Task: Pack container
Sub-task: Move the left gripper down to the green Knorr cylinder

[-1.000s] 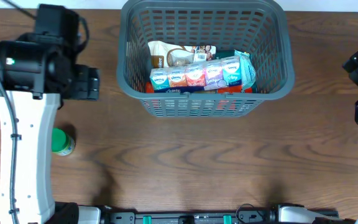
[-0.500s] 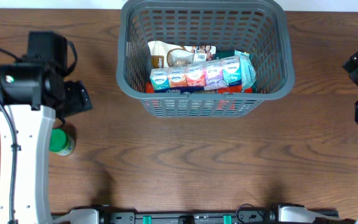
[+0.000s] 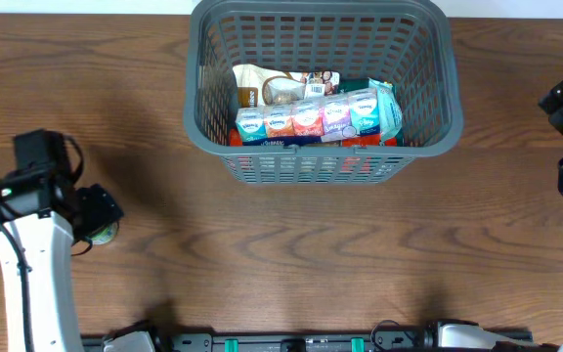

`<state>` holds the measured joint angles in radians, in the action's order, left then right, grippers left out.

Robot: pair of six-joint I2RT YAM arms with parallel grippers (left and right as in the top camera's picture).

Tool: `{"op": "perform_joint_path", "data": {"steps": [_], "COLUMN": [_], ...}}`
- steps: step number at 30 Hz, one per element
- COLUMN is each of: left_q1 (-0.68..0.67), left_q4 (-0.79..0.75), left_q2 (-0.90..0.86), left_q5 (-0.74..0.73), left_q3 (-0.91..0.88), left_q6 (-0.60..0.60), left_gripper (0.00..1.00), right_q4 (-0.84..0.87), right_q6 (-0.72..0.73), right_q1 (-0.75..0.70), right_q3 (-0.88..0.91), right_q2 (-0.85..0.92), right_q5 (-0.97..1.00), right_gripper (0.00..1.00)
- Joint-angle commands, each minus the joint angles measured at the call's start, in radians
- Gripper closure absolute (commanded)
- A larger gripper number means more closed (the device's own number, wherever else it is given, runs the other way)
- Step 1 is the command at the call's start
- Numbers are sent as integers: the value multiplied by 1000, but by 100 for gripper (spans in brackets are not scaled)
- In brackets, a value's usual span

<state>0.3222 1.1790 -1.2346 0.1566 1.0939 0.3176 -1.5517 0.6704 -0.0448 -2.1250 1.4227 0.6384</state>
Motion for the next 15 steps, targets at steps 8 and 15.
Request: {"op": "perform_joint_path", "data": {"steps": [8, 15], "left_q1": [135, 136], "left_q4": [-94, -143], "left_q2": [-78, -251], "left_q5": [-151, -172], "left_q3": [-15, -15], "left_q6": [-71, -54], "left_gripper": [1, 1], "right_q4": [-2, -2], "right_q6": [13, 13], "right_q1": [-8, -8], "right_q3": [0, 0], "right_q2": [-3, -3], "right_q5": [8, 7], "right_gripper": [1, 1]}}
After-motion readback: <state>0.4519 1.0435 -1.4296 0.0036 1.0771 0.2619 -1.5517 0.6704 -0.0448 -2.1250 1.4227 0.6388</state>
